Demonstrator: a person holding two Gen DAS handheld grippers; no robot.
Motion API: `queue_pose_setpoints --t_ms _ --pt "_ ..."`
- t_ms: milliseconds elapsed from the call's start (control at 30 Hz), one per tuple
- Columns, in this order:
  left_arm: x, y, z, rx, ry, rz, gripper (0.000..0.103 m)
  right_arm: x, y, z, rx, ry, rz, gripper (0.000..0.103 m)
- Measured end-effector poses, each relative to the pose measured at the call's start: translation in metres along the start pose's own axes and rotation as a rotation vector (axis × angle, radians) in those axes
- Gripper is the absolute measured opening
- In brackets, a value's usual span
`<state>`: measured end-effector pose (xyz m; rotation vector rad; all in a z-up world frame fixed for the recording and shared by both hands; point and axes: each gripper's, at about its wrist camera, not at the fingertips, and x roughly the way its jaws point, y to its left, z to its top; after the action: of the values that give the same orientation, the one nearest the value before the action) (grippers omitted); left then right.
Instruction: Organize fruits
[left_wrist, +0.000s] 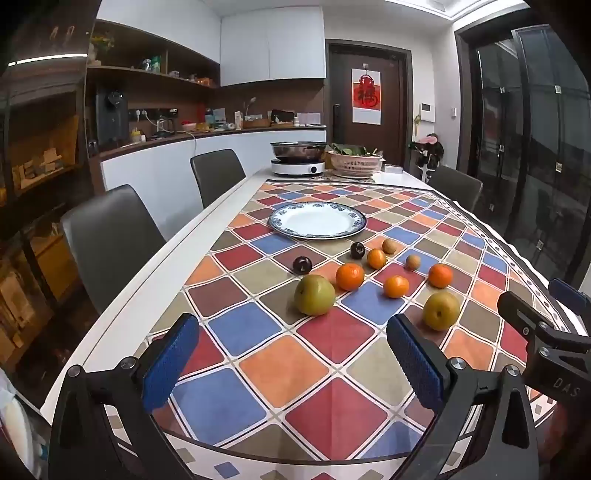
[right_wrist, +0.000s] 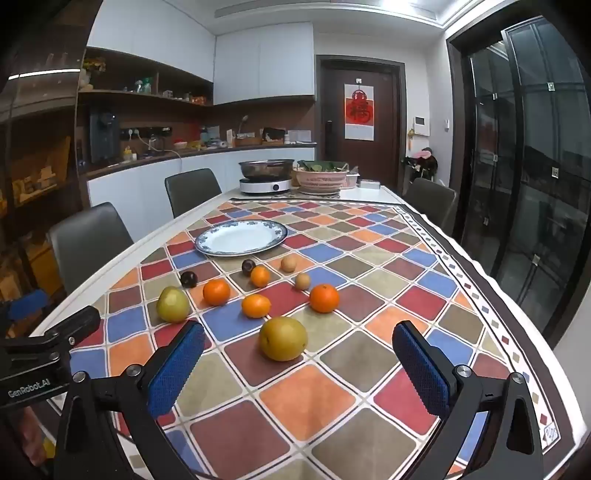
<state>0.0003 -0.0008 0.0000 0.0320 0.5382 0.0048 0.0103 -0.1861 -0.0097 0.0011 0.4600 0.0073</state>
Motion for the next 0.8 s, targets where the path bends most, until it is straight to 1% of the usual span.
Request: queue_pose_setpoints --t_ms 100,267,300,400,800 --pt "0.001 -0.003 0.001 0.004 -0.005 0.013 0.103 0.000 0.001 0.000 -0.004 0.002 -0.005 0.102" --pt "0.001 -0.009 -0.002 -0.004 -0.013 -0.001 0.103 0.000 0.001 0.000 -0.005 -0.003 -0.006 0.102" --pt "-0.002 -0.003 -0.002 -0.014 -0.017 -0.008 0.103 -0.001 0.002 0.000 -0.006 -0.005 -0.006 0.102" --pt "-0.008 -0.001 -0.002 -0.013 -0.023 -0.011 0.103 -0.001 0.002 0.000 -0.007 -0.007 -0.006 0.102" --pt "-0.006 0.001 -0.004 -0.014 -0.024 -0.014 0.103 0.000 0.002 0.000 -0.007 -0.010 -0.004 0.102"
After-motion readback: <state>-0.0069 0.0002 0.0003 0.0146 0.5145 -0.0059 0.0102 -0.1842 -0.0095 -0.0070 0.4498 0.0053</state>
